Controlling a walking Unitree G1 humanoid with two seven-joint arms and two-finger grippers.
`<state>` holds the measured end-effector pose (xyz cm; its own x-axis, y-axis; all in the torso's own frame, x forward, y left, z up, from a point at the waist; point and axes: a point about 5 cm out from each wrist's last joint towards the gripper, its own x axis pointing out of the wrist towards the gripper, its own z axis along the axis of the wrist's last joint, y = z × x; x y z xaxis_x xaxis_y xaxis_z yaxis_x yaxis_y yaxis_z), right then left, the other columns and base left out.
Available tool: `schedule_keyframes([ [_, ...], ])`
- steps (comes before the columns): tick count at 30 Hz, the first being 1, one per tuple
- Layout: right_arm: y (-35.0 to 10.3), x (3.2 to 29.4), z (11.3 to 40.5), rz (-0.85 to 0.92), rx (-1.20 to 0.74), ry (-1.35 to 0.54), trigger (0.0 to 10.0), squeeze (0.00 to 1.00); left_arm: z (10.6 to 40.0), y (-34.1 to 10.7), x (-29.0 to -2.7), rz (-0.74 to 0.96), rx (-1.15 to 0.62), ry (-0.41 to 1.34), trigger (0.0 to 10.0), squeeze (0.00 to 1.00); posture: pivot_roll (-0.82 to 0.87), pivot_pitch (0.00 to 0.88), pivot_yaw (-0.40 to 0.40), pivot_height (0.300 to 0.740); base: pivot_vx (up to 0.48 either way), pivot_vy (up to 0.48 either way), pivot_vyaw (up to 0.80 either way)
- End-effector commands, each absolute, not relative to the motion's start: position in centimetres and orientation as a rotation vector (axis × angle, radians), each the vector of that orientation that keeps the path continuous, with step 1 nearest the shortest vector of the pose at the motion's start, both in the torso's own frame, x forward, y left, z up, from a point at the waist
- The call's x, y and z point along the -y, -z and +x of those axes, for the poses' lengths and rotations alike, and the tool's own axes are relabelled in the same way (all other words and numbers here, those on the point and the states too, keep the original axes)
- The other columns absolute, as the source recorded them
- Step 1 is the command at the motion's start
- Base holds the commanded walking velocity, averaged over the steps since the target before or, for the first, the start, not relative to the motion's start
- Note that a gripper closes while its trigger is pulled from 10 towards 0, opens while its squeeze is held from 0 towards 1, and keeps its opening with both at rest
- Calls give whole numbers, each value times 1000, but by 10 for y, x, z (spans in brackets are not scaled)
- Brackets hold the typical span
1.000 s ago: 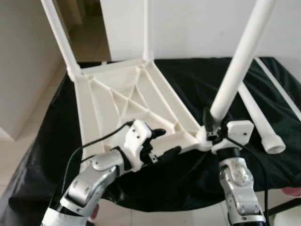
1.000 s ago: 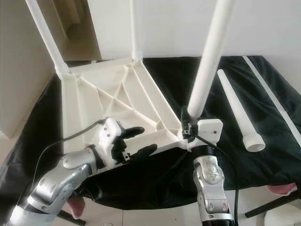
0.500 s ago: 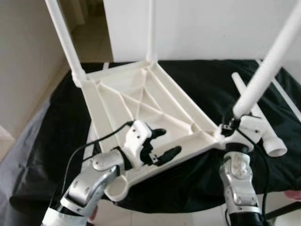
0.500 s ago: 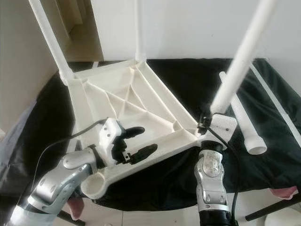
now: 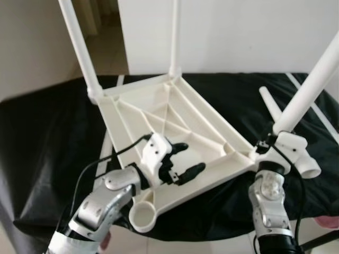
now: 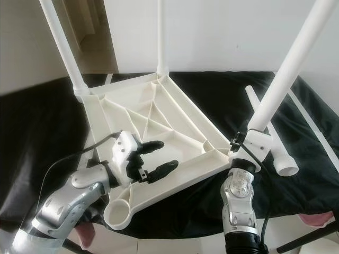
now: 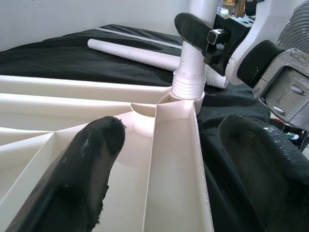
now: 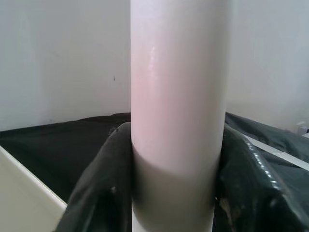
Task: Building children table
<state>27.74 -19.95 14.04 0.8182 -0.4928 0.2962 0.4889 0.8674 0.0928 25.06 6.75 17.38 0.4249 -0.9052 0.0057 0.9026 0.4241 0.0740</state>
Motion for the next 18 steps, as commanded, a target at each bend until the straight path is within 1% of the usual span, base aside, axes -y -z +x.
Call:
schedule_keyframes([
  [1, -109, 210, 269, 24, 189, 541, 10000, 1000, 248, -174, -64, 76, 51, 1210, 10000, 0, -52, 20, 25, 740, 0, 0, 0],
  [2, -112, 209, 269, 31, 212, 511, 10000, 1000, 247, -174, -63, 75, 50, 1211, 10000, 0, -55, 19, 27, 740, 0, 0, 0],
  [4, -112, 209, 269, 31, 212, 511, 10000, 1000, 247, -174, -63, 75, 50, 1211, 10000, 0, -55, 19, 27, 740, 0, 0, 0],
  [8, -124, 210, 270, 63, 277, 392, 10000, 1000, 247, -174, -63, 77, 50, 1211, 10000, 0, -57, 21, 29, 740, 0, 0, 0],
  [14, -132, 215, 272, 34, 297, 285, 10000, 1000, 248, -174, -64, 78, 51, 1210, 10000, 0, -61, 25, 32, 740, 0, 0, 0],
  [15, -133, 216, 273, 26, 296, 248, 10000, 922, 248, -174, -64, 79, 51, 1210, 10000, 0, -61, 25, 32, 740, 0, 0, 0],
  [16, -137, 217, 274, -20, 302, 169, 10000, 0, 248, -175, -64, 78, 52, 1211, 10000, 0, -63, 27, 33, 740, 0, 0, 0],
  [17, -138, 218, 275, -52, 308, 115, 10000, 0, 249, -175, -63, 78, 52, 1212, 10000, 0, -67, 30, 36, 740, 0, 0, 0],
  [18, -139, 221, 277, -39, 299, 66, 7686, 0, 249, -176, -63, 75, 53, 1213, 10000, 0, -69, 31, 37, 740, 0, 0, 0],
])
